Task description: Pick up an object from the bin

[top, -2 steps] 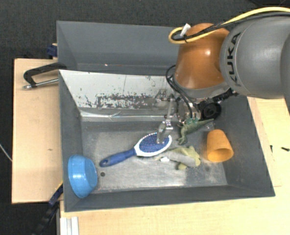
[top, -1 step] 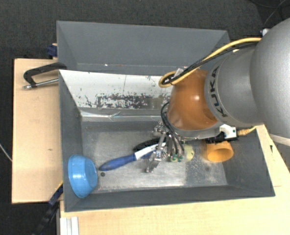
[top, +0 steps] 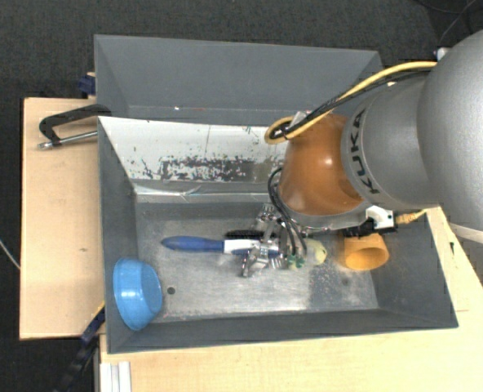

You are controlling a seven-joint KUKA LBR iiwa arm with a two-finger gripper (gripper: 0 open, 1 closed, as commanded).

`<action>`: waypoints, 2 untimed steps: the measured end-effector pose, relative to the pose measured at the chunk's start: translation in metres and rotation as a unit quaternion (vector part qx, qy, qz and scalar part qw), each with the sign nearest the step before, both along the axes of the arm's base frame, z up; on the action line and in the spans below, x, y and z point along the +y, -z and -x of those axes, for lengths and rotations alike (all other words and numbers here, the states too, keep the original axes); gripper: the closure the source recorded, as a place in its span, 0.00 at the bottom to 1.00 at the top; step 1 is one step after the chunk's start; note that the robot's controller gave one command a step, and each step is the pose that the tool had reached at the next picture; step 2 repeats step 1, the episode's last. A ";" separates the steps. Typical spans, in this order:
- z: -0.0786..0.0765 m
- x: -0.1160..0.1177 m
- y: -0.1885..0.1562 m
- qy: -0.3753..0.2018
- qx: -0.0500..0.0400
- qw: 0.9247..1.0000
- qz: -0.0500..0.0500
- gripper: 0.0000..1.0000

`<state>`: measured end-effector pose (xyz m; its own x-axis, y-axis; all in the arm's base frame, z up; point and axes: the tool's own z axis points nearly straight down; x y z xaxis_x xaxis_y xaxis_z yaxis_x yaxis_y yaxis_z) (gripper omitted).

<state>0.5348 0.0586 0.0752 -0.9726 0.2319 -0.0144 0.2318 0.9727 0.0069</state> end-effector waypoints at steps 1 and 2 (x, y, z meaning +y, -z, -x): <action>0.000 0.004 -0.168 -0.003 0.001 1.000 0.000 1.00; 0.000 0.004 -0.168 -0.003 0.001 1.000 0.000 1.00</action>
Offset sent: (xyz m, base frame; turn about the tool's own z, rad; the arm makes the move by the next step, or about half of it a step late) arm -0.0024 0.0027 0.1628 -0.0048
